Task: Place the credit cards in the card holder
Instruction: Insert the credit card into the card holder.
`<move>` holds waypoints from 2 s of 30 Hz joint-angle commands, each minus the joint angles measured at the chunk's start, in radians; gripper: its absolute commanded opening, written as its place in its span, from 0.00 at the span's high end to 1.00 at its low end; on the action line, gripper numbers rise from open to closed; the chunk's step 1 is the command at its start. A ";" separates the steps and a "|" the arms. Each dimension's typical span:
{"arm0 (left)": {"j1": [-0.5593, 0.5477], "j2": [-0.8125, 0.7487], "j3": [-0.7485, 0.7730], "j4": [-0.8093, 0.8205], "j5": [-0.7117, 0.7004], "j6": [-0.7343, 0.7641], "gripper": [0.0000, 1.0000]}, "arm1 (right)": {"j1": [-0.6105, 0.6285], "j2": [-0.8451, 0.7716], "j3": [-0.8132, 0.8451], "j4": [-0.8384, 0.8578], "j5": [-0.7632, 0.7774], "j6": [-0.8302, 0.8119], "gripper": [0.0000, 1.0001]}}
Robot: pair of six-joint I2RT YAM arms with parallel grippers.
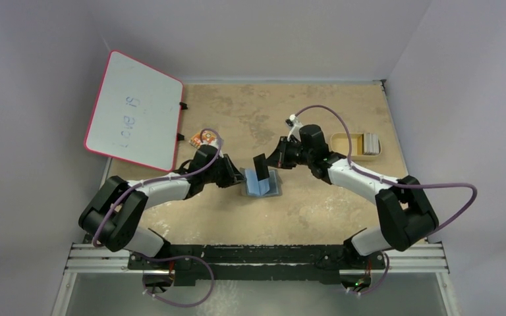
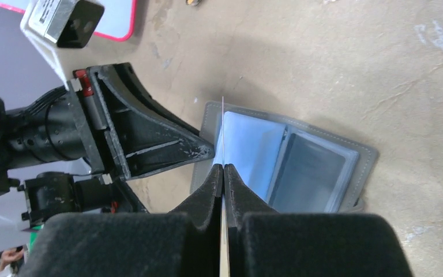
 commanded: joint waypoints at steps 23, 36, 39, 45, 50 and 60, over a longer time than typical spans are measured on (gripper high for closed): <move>0.001 0.037 -0.035 -0.074 -0.144 0.111 1.00 | -0.001 0.146 -0.129 0.194 0.016 0.010 1.00; 0.001 0.086 -0.059 -0.054 -0.171 0.125 1.00 | -0.002 0.194 -0.172 0.315 -0.101 0.095 1.00; 0.001 0.085 -0.058 -0.054 -0.166 0.126 1.00 | -0.002 0.163 -0.170 0.299 -0.090 0.096 1.00; 0.001 0.063 -0.078 -0.047 -0.163 0.116 1.00 | -0.002 0.172 -0.196 0.376 -0.073 0.134 1.00; 0.001 0.081 -0.079 -0.040 -0.159 0.118 1.00 | -0.002 0.194 -0.200 0.400 -0.082 0.145 1.00; 0.001 0.083 -0.074 -0.051 -0.165 0.125 1.00 | -0.002 0.087 -0.177 0.240 -0.031 0.096 1.00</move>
